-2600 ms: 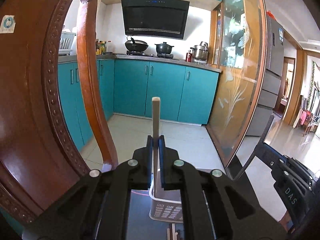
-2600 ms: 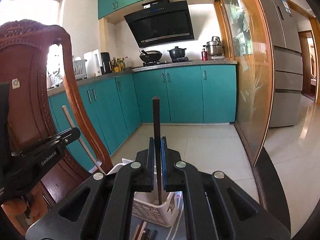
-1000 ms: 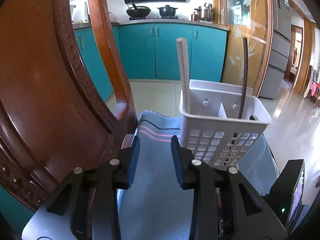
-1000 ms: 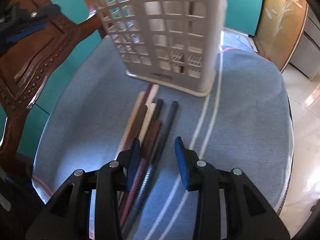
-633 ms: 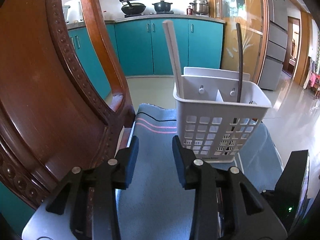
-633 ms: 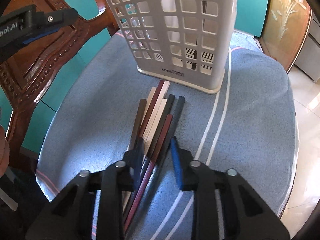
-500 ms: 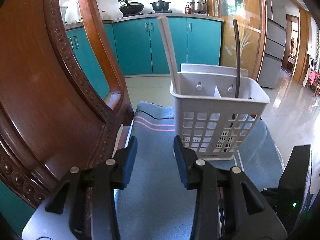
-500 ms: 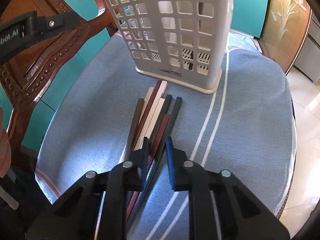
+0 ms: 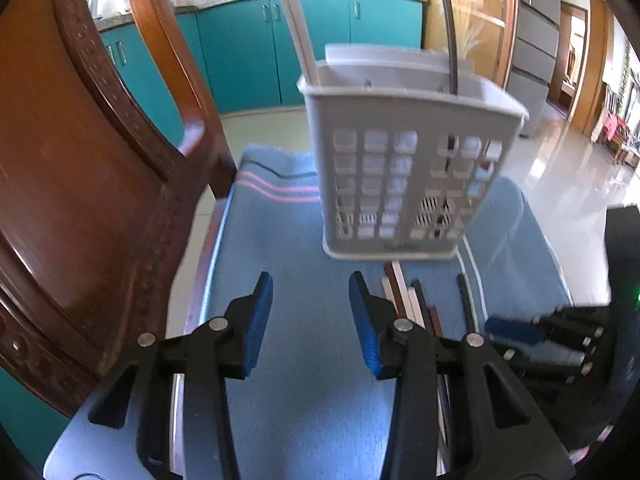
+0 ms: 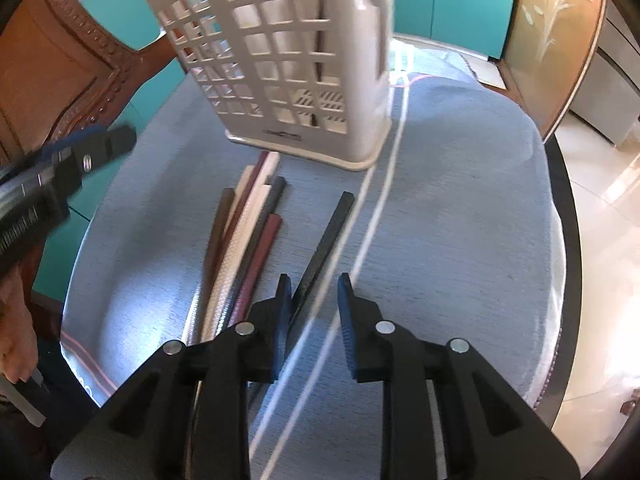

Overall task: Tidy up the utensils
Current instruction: 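Grasp another light wooden chopstick with the left tool while the right tool approaches the pile, then grasp a black chopstick with the right tool while the left tool holds its chopstick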

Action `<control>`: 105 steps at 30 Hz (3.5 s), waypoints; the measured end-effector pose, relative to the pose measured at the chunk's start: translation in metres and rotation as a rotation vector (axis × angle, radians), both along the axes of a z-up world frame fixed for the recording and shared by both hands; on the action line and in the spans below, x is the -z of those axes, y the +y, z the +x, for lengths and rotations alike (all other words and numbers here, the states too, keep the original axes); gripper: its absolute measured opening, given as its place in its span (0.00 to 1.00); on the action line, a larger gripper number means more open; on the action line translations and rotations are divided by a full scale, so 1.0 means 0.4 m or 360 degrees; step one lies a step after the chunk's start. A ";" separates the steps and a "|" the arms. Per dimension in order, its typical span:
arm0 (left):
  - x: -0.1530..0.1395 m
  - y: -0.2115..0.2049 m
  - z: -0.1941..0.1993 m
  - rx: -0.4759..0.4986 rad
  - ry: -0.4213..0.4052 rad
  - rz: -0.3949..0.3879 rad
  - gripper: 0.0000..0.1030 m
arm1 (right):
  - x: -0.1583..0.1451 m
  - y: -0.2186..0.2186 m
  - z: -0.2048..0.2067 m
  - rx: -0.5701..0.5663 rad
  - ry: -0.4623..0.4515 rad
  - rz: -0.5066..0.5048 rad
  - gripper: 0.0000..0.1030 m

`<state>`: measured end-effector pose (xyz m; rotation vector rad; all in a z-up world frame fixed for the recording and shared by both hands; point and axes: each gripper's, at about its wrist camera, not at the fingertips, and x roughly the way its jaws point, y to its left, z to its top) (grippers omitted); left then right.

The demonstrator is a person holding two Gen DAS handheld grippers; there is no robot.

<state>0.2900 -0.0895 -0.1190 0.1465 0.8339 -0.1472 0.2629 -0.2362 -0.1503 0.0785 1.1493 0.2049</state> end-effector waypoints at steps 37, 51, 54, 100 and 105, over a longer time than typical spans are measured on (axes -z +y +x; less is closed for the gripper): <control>0.186 -0.001 -0.003 0.0227 0.0413 -0.0158 0.45 | -0.031 -0.136 0.032 0.0202 -0.0052 -0.0017 0.52; 0.145 -0.007 -0.024 0.0239 0.0429 -0.0258 0.45 | -0.024 -0.108 0.042 0.0169 -0.0053 -0.0029 0.52; 0.153 -0.014 -0.027 0.0263 0.0441 -0.0236 0.45 | -0.022 -0.095 0.029 0.0169 -0.0053 -0.0031 0.52; 0.122 0.043 0.072 0.0206 0.0436 -0.0048 0.11 | 0.009 0.057 0.020 -0.0060 -0.0108 -0.0216 0.19; 0.117 0.004 0.081 0.0181 0.0379 0.0072 0.14 | 0.016 0.061 0.027 -0.0032 -0.0116 -0.0208 0.22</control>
